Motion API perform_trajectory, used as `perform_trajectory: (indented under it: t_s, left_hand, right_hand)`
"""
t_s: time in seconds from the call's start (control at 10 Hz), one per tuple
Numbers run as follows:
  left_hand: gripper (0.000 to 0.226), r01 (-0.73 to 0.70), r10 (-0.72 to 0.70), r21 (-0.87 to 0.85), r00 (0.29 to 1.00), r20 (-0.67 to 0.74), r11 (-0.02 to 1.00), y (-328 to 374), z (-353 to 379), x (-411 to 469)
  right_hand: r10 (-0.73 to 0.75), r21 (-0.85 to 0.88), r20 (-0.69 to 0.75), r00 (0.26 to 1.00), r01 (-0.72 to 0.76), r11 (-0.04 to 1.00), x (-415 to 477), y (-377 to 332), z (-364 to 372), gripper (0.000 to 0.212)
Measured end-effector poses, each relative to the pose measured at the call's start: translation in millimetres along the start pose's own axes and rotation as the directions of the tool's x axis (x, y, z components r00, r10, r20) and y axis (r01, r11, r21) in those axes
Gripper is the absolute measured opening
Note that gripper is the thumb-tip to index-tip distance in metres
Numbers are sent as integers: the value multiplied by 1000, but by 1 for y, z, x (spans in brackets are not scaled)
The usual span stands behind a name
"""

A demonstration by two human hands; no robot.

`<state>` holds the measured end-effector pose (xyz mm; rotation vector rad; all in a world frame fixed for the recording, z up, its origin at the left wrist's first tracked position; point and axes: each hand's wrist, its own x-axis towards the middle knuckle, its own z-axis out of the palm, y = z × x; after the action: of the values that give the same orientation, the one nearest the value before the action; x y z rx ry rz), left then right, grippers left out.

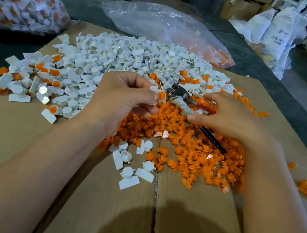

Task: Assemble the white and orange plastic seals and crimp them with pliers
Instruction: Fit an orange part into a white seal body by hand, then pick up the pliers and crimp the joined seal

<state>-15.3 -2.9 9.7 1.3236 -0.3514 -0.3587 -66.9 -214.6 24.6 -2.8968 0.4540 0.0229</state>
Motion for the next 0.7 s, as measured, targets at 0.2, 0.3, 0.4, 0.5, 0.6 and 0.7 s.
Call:
perform_trajectory:
  t_s: [0.2,0.3,0.4,0.5,0.6,0.7]
  left_hand:
    - [16,-6,6,-8,1000,-2,1000,0,0,0]
    - [16,-9,9,-3,1000,-2,1000,-1,0,0]
    - [16,-12,12,-2,1000,-1,1000,-2,0,1]
    - [15,-12,12,-6,1000,-5,1000,-3,0,1]
    - [15,-9,9,-25,1000,-10,1000,-3,-1,2]
    - [15,-4,3,-47,1000,-19,999,-3,-2,3]
  right_hand:
    - [59,-79,87,994,-53,995,3,0,9,85]
    - [64,-100,42,997,-60,993,4,-3,9,77]
    - [53,-78,3,999,-53,996,4,-5,9,67]
    - [45,-78,-71,996,-51,996,3,-9,9,52]
    - [38,-66,-179,983,-50,997,1,-11,6,42]
    - [48,-13,-222,974,-52,999,-6,-12,-3,42]
